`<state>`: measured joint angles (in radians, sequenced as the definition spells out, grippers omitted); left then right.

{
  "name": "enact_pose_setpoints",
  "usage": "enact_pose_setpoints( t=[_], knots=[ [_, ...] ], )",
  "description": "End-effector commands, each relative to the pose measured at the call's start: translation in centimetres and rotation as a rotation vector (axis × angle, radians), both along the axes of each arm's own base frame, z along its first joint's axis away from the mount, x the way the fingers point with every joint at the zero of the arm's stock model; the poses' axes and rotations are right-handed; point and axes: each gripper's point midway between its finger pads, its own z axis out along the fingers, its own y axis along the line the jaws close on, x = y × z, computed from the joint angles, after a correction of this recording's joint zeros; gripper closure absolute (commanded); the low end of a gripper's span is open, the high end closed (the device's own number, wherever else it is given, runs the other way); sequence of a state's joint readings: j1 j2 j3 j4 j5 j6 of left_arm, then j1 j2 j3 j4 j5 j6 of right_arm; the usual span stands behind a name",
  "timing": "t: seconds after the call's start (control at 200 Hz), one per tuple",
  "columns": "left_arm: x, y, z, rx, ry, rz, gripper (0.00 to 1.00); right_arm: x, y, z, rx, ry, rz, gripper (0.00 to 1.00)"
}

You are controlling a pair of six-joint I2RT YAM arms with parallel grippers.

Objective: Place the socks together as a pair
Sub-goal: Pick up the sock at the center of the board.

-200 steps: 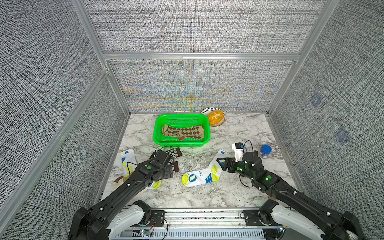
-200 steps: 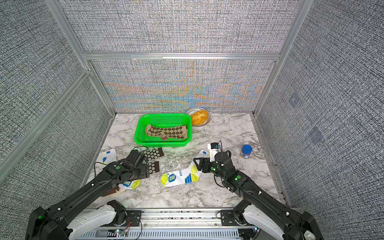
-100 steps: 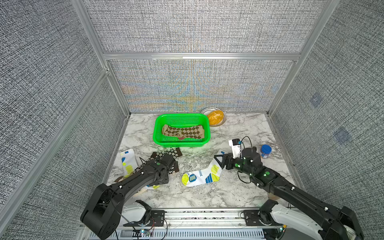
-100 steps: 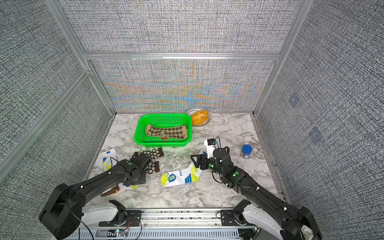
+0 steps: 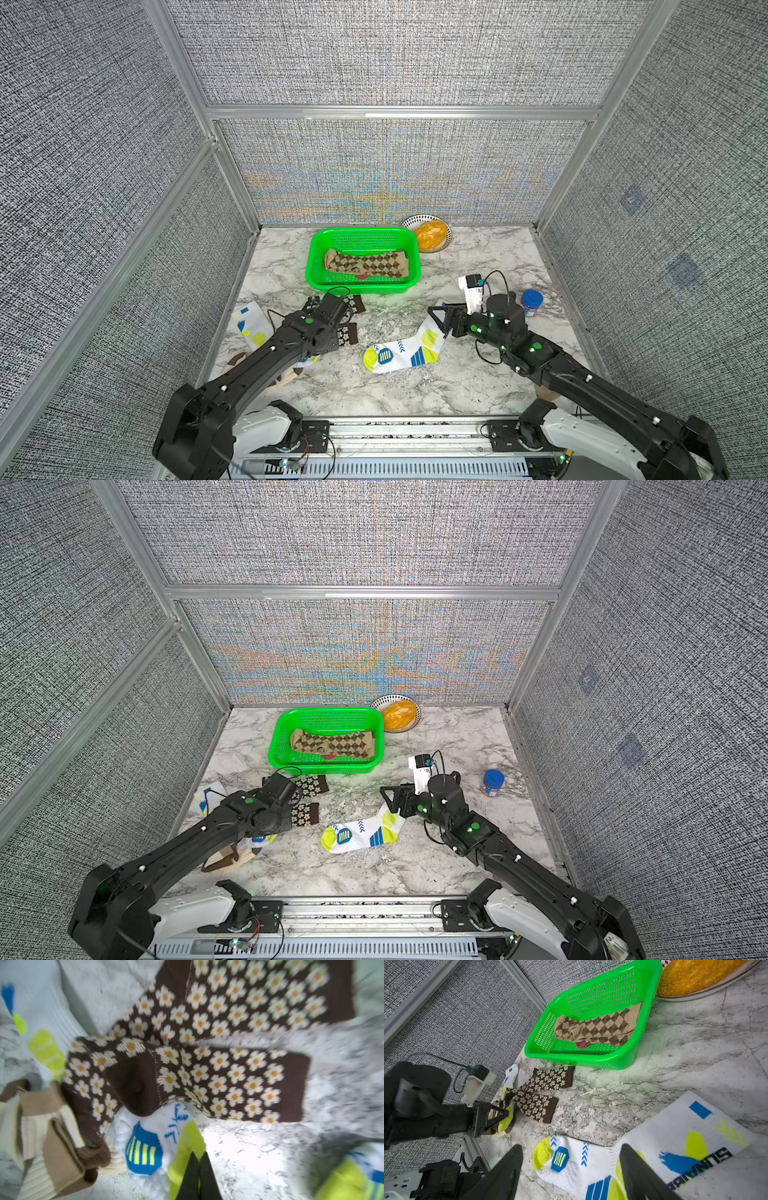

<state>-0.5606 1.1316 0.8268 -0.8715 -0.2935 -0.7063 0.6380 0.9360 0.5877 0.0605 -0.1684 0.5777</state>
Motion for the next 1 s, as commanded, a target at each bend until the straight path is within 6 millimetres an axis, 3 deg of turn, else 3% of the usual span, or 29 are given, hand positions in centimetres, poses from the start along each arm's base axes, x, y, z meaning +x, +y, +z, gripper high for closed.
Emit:
enact_pose_setpoints(
  t=[0.0,0.19,0.415,0.565,0.695,0.891,0.996],
  knots=[
    [0.2,0.0,4.8,-0.014,-0.073,-0.051,1.0,0.1,0.0,1.0,0.017,-0.026,-0.002,0.24],
    [1.6,-0.6,16.3,-0.078,-0.317,-0.146,1.0,0.2,0.0,1.2,0.014,-0.032,-0.008,0.24],
    [1.7,-2.1,23.5,-0.143,-0.432,-0.26,1.0,0.4,-0.4,1.4,-0.001,-0.038,-0.02,0.24],
    [2.1,-7.0,25.7,-0.352,-0.464,-0.386,1.0,0.9,-1.4,1.5,-0.016,-0.036,-0.057,0.24],
    [1.7,-12.4,27.7,-0.47,-0.493,-0.518,0.99,1.8,-3.6,1.4,-0.016,-0.004,-0.114,0.24],
    [-0.2,-20.8,31.5,-0.649,-0.533,-0.711,1.0,3.1,-7.9,2.1,-0.038,0.001,-0.213,0.24],
    [-1.8,-23.3,32.9,-0.745,-0.552,-0.754,1.0,3.7,-10.2,3.5,-0.059,-0.02,-0.268,0.24]
  ],
)
